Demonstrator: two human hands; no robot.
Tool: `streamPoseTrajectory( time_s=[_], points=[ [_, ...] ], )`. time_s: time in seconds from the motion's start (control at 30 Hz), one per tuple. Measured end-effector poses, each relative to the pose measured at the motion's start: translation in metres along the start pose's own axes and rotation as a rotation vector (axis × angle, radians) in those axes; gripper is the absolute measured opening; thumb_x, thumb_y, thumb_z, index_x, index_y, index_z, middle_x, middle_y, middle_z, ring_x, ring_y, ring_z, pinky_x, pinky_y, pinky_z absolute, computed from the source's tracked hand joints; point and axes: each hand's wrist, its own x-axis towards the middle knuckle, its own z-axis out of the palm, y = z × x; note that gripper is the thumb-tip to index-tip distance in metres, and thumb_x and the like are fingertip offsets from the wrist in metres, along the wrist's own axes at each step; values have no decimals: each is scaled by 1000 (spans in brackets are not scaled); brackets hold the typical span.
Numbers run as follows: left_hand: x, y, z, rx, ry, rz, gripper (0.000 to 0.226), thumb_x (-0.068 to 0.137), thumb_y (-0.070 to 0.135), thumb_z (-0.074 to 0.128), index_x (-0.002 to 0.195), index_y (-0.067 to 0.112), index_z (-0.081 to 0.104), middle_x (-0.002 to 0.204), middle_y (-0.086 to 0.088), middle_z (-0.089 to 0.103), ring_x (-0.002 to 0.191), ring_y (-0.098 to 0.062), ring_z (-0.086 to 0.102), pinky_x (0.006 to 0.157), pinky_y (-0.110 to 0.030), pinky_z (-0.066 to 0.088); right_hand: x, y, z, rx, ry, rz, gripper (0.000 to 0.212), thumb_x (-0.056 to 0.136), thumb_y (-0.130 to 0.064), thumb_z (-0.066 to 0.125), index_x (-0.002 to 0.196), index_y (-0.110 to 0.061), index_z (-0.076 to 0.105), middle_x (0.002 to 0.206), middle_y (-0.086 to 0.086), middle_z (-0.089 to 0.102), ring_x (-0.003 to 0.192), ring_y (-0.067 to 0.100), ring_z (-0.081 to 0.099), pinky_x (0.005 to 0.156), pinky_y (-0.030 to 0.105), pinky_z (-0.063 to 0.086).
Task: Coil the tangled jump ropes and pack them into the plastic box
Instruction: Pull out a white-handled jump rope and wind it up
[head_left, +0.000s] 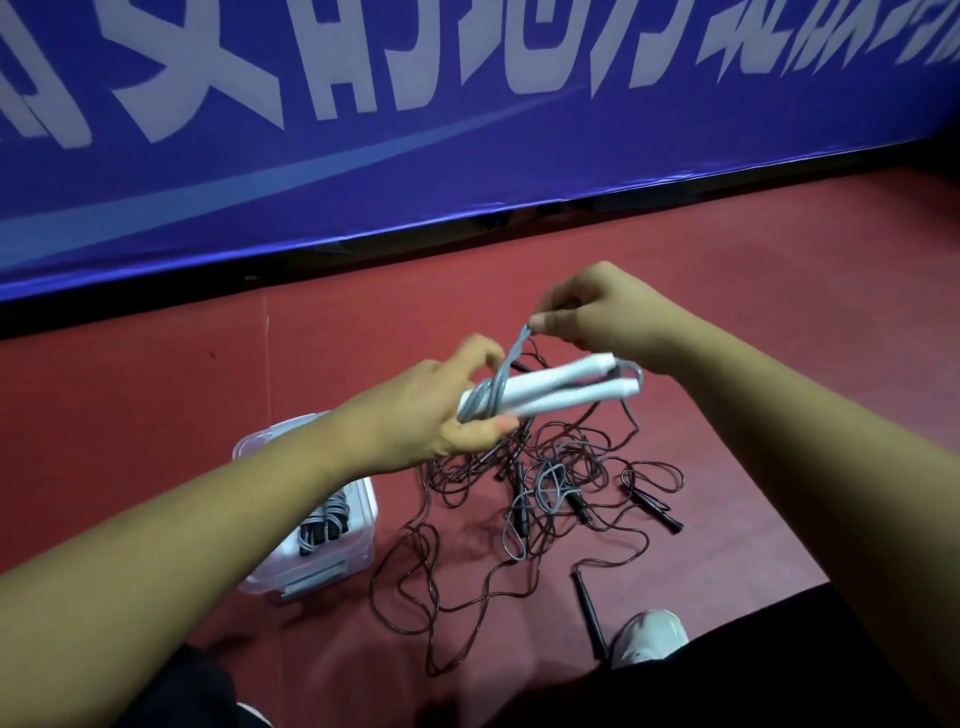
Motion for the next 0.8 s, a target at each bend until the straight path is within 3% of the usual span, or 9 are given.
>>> streamPoseTrajectory(
  time_s=[0.03,0.1,0.13,0.23,0.33,0.47,0.7,0.8],
  points=[
    [0,1,-2,-86,43,-4,45,90,46,64,123,50,34,86,-9,67,65,-23,58,64,-32,45,-3,1,-1,69,-26,-15,10,89,-12,71,94,-4,71,53,-11,59,47,3,46,49,21,36],
    [-1,2,-5,-252,76,14,61,92,38,66,130,68,30,105,16,66,75,-16,63,73,-28,51,-10,1,-1,166,-96,-82,12,80,-3,64,91,-1,67,58,-6,58,50,9,45,47,21,34],
    [-1,2,-6,-360,76,30,58,92,32,66,131,65,36,100,21,64,70,-11,60,66,-25,50,-11,1,1,188,-110,-86,12,78,-3,58,82,-7,67,56,-5,53,48,10,40,47,21,30],
    [4,-2,-12,-629,163,-11,26,89,25,68,112,34,59,66,7,57,52,-9,46,46,-21,39,-9,2,5,206,-127,45,35,90,-5,65,60,-22,67,52,0,45,46,12,34,47,23,26],
    [9,-11,-19,-737,276,-139,20,87,28,68,96,18,54,58,4,50,48,-9,43,43,-20,36,-11,-3,4,191,-254,77,17,95,-18,65,83,-16,76,56,3,49,47,12,37,44,22,30],
    [15,-25,-24,-973,323,-247,23,92,22,67,91,12,46,58,5,41,48,-9,30,41,-19,25,-15,-13,1,168,-263,62,20,100,-22,59,98,-13,76,59,0,51,50,12,37,46,23,32],
    [16,-31,-21,-1018,332,-404,16,97,23,59,92,12,48,56,1,40,44,-11,32,40,-18,24,-25,-37,11,-12,-264,10,29,105,-16,45,91,-7,68,66,-1,57,58,9,55,59,29,48],
    [17,-32,-18,-1005,284,-452,17,96,23,60,93,10,50,60,-3,48,45,-11,36,39,-19,26,-26,-38,13,87,-262,51,31,105,-15,44,91,0,67,66,2,51,56,13,49,58,31,42]
  ],
)
